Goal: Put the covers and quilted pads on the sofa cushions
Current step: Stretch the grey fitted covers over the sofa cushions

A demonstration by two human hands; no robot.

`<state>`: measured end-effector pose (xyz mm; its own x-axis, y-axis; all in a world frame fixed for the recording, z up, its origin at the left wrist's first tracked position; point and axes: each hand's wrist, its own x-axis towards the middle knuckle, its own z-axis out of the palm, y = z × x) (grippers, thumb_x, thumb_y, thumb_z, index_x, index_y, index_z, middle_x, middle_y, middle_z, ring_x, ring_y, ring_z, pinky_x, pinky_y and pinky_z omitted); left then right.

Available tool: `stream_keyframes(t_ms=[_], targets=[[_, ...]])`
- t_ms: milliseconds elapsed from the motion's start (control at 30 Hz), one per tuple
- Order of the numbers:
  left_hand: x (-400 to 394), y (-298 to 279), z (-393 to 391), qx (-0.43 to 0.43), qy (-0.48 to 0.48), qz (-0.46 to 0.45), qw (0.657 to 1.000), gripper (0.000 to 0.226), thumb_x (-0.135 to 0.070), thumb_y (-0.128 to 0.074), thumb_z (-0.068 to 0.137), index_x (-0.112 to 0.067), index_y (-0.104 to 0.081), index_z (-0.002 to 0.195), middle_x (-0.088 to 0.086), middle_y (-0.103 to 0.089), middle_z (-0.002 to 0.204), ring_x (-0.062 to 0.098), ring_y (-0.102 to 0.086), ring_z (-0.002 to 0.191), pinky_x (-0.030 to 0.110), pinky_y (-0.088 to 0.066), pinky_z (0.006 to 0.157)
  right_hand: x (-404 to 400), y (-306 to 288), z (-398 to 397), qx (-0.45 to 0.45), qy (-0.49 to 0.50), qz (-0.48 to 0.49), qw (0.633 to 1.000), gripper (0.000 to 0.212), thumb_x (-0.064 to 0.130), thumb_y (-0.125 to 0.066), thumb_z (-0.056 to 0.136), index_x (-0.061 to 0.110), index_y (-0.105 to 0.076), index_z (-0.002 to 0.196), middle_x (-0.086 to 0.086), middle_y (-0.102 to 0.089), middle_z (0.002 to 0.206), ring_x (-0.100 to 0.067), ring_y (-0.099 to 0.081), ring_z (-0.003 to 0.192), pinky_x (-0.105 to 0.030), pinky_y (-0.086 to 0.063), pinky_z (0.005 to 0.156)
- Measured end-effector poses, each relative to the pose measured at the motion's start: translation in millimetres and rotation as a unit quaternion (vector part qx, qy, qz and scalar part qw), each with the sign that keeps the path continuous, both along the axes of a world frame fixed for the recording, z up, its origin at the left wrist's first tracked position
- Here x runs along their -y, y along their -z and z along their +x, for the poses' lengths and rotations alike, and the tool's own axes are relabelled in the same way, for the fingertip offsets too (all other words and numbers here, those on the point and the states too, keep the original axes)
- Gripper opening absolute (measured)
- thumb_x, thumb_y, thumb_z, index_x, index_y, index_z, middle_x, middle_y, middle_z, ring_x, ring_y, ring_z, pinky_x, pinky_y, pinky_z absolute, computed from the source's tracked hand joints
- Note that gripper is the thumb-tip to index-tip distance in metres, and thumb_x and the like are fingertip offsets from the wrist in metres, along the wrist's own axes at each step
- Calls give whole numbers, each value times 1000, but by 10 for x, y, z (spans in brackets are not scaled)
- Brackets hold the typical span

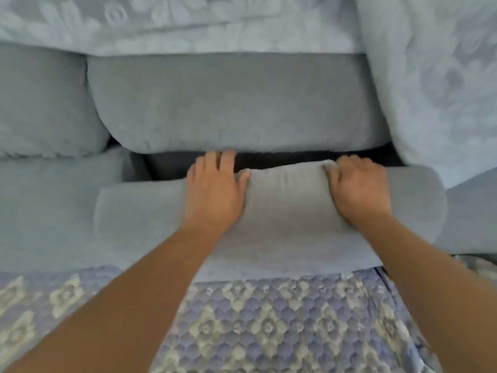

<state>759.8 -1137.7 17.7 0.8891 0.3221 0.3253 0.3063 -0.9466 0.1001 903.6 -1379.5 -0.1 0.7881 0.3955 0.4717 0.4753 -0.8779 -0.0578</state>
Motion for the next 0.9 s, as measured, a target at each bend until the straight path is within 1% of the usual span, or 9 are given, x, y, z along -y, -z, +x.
stream_keyframes(t_ms=[100,200,300,400,467,567,667,800,900], targets=[[-351,279,-551,33,-117,-29,992,55,-54,-44,97,-24,-47,142,20,-45,139,40,-39,130,58,-27,112,-122,-17,249,-41,18,-12,999,41,39,-46,101,6,-60,82,-24,-65,81,-42,-61,77,-44,-40,70],[-541,376,-1046,14,-232,-147,961,66,-69,-32,92,-39,-29,152,16,-18,158,42,-16,146,67,-22,111,-86,-31,107,-29,7,70,997,36,34,-49,97,5,-64,83,-18,-65,77,-39,-59,75,-46,-45,77],[-611,425,-902,-6,-259,-200,945,73,-73,-25,88,-42,-22,153,14,-6,163,46,-6,147,72,-21,107,-78,-6,-107,-25,-2,95,995,40,35,-51,93,6,-69,112,-17,-68,112,-38,-57,107,-50,-39,107],[-796,483,-514,-43,-275,-202,939,71,-76,-17,89,-45,-20,152,10,-4,164,43,-3,149,73,-20,107,7,163,-354,-53,-9,-3,999,63,50,-42,97,13,-45,148,-16,-40,154,-36,-31,145,-52,-13,123],[-984,589,-245,-72,-295,-186,934,67,-78,-12,89,-50,-14,151,4,-1,164,38,1,150,72,-18,109,6,365,-465,-69,0,-43,997,73,58,-36,97,17,-28,157,-15,-22,163,-35,-11,153,-54,-2,124],[-1197,707,173,-98,-301,-162,934,69,-78,-5,88,-51,-6,151,4,1,164,37,6,150,73,-13,109,-189,608,-190,-77,26,-46,996,74,59,-34,97,16,-30,156,-15,-24,162,-33,-11,153,-57,-3,123],[-1310,799,514,-121,-319,-161,926,80,-77,-1,85,-42,-13,155,8,1,166,38,8,151,76,-8,110,-404,694,291,-93,50,-45,993,71,60,-32,96,14,-39,150,-14,-39,153,-33,-25,147,-55,-6,123],[-1274,842,625,-84,-333,-150,927,83,-74,1,88,-33,-23,156,12,-4,166,36,6,152,76,-5,111,-478,825,482,-59,52,-41,996,68,56,-36,96,12,-41,148,-15,-45,146,-36,-32,141,-55,-10,122],[-1129,799,431,-14,-296,-170,940,67,-64,-11,96,-31,-30,151,15,-11,165,37,-1,152,73,-5,113,-403,765,345,-32,44,6,998,64,52,-38,99,13,-41,150,-14,-45,149,-34,-32,143,-55,-12,122]])
